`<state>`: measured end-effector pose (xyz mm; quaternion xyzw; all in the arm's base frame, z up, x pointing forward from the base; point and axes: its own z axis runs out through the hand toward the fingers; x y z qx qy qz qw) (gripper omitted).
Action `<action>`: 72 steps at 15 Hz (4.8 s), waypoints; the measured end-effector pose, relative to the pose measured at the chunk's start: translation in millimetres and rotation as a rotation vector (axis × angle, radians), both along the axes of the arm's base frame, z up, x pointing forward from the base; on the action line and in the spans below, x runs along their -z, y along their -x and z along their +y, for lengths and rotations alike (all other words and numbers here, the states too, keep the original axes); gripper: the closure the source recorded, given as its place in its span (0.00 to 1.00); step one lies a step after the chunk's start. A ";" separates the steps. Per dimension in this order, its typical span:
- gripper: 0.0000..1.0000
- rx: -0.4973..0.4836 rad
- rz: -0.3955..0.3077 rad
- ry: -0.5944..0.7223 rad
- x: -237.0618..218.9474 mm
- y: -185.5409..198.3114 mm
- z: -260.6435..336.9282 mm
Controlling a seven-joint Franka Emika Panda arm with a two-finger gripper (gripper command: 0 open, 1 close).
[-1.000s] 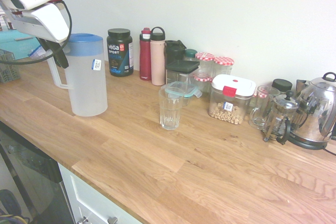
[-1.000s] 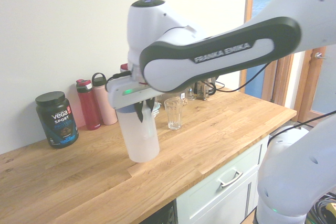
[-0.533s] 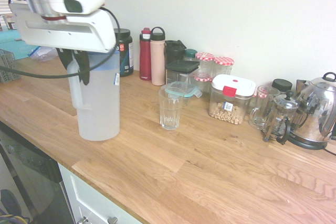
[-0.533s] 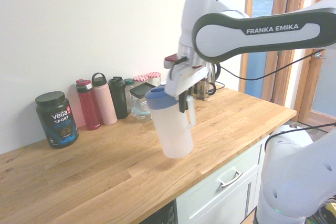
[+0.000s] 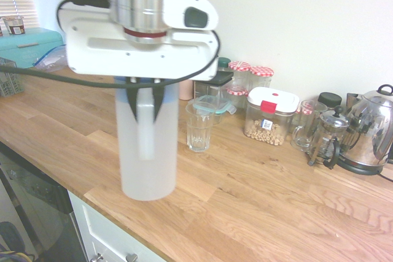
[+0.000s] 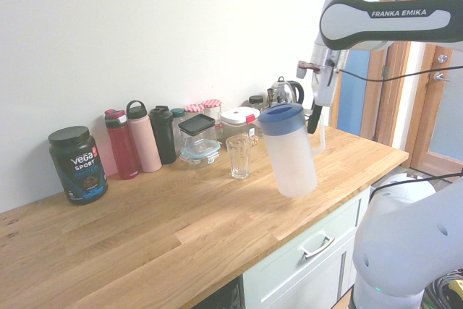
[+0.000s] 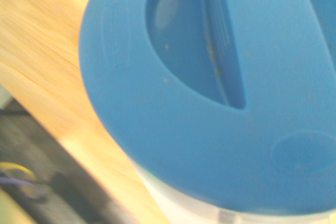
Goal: Pour me some water
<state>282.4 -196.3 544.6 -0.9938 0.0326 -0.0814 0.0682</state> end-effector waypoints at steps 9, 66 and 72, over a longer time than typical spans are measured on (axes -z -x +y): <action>1.00 -0.209 -0.039 0.066 -18.6 -97.4 -78.3; 1.00 0.420 -0.088 0.026 -21.3 -58.3 -44.9; 1.00 0.664 -0.205 -0.080 -26.7 6.8 38.2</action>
